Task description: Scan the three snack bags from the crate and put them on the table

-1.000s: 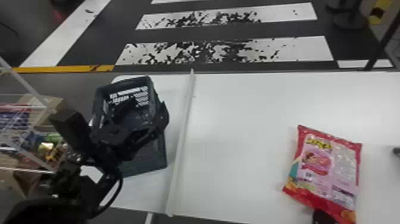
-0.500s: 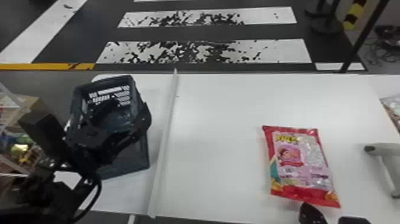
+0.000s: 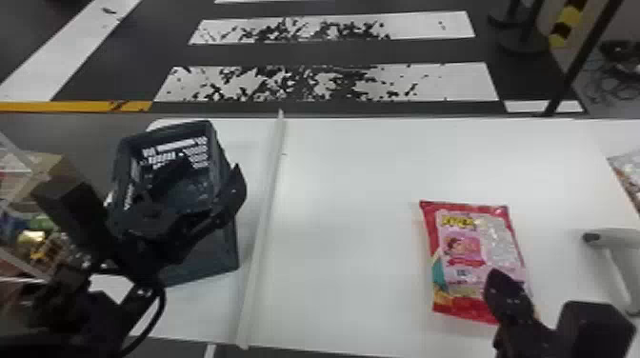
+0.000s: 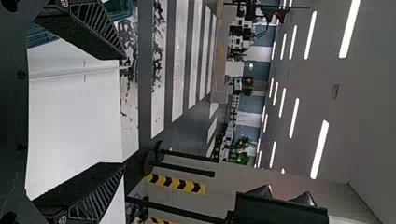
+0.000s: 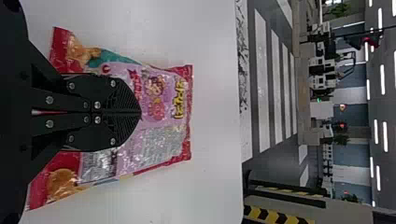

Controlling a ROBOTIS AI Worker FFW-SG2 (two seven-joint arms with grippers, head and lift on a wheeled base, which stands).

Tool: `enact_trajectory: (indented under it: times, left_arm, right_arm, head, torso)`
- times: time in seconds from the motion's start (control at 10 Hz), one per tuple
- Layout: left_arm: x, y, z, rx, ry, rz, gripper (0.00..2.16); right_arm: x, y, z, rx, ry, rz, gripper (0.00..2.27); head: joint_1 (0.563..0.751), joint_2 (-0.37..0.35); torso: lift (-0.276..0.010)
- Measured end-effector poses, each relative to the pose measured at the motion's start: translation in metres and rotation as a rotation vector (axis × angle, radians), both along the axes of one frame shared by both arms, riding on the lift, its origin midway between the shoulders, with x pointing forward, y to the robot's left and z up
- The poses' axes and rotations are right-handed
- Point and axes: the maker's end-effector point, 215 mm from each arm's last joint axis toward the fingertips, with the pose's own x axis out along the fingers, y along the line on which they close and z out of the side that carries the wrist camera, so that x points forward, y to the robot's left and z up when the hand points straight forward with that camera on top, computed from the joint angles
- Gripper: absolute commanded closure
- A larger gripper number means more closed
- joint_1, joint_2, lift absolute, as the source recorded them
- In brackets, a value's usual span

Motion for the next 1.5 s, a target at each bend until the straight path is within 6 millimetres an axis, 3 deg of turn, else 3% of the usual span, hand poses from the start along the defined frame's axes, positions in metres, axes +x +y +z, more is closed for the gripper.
enact_trajectory:
  times: [0.2,0.4,1.0,1.1,1.3,1.5]
  left_arm:
    - [-0.001,-0.011,0.001,0.000,0.000,-0.011,0.06]
    - [-0.002,-0.018,0.001,0.004,0.002,-0.021,0.06]
    - [-0.004,-0.036,0.005,-0.019,-0.003,-0.037,0.06]
    - [-0.004,-0.041,0.005,-0.025,-0.005,-0.043,0.06]
    - [-0.004,-0.044,0.005,-0.028,-0.007,-0.051,0.06]
    - [-0.006,-0.046,0.007,-0.030,-0.008,-0.058,0.06]
  right_arm:
    - [0.041,0.002,0.009,0.015,-0.057,-0.001,2.16]
    - [0.060,0.005,-0.001,0.016,-0.053,-0.010,2.17]
    - [0.058,0.015,-0.071,0.012,0.043,-0.026,2.17]
    - [0.057,0.015,-0.076,0.011,0.049,-0.029,2.17]
    - [0.061,0.010,-0.059,0.014,0.027,-0.049,2.16]
    - [0.067,-0.001,-0.017,0.017,-0.022,-0.087,2.15]
  head:
    - [0.695,0.066]
    - [0.695,0.056]
    - [0.695,0.050]
    - [0.695,0.042]
    - [0.695,0.028]
    - [0.695,0.014]
  torso:
    - [-0.094]
    - [-0.094]
    - [-0.094]
    - [-0.094]
    - [-0.094]
    - [-0.094]
